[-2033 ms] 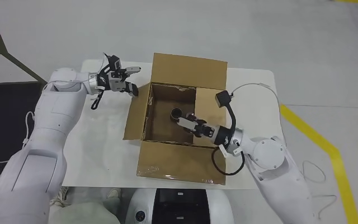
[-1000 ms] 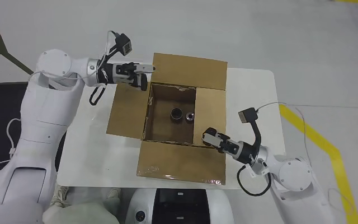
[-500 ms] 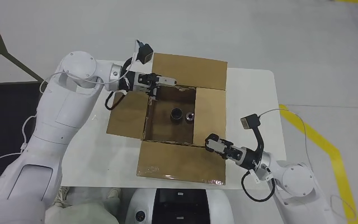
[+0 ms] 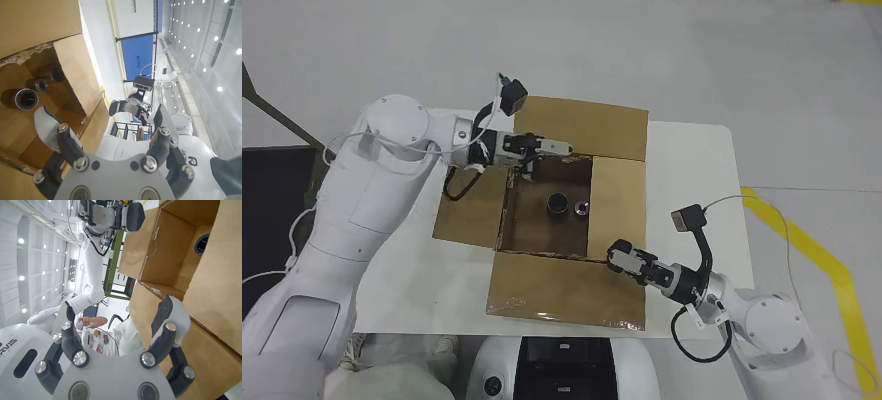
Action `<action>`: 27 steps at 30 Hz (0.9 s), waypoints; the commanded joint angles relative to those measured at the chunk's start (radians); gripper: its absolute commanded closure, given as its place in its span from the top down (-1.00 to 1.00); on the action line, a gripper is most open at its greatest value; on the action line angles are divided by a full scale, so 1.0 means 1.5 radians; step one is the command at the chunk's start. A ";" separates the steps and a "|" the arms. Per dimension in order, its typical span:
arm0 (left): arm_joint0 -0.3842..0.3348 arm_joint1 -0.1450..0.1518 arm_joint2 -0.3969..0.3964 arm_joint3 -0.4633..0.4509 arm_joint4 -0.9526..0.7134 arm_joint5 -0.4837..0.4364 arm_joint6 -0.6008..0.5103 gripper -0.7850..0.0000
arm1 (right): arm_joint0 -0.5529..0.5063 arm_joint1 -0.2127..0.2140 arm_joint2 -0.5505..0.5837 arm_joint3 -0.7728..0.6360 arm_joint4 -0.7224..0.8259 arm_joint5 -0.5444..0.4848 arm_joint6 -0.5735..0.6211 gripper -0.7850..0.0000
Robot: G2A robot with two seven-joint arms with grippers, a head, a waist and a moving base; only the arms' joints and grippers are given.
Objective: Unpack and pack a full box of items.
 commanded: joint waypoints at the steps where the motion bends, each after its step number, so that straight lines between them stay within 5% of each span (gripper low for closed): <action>1: -0.012 -0.006 0.018 -0.001 -0.002 0.011 0.018 1.00 | -0.014 0.002 0.003 -0.011 0.004 -0.005 0.002 1.00; 13: -0.066 -0.068 0.170 0.052 -0.020 0.036 0.131 1.00 | -0.087 0.010 -0.025 -0.057 -0.005 -0.035 0.021 1.00; 27: -0.049 -0.097 0.226 0.092 0.055 0.017 0.229 1.00 | -0.084 0.016 -0.065 -0.051 -0.037 -0.035 0.004 1.00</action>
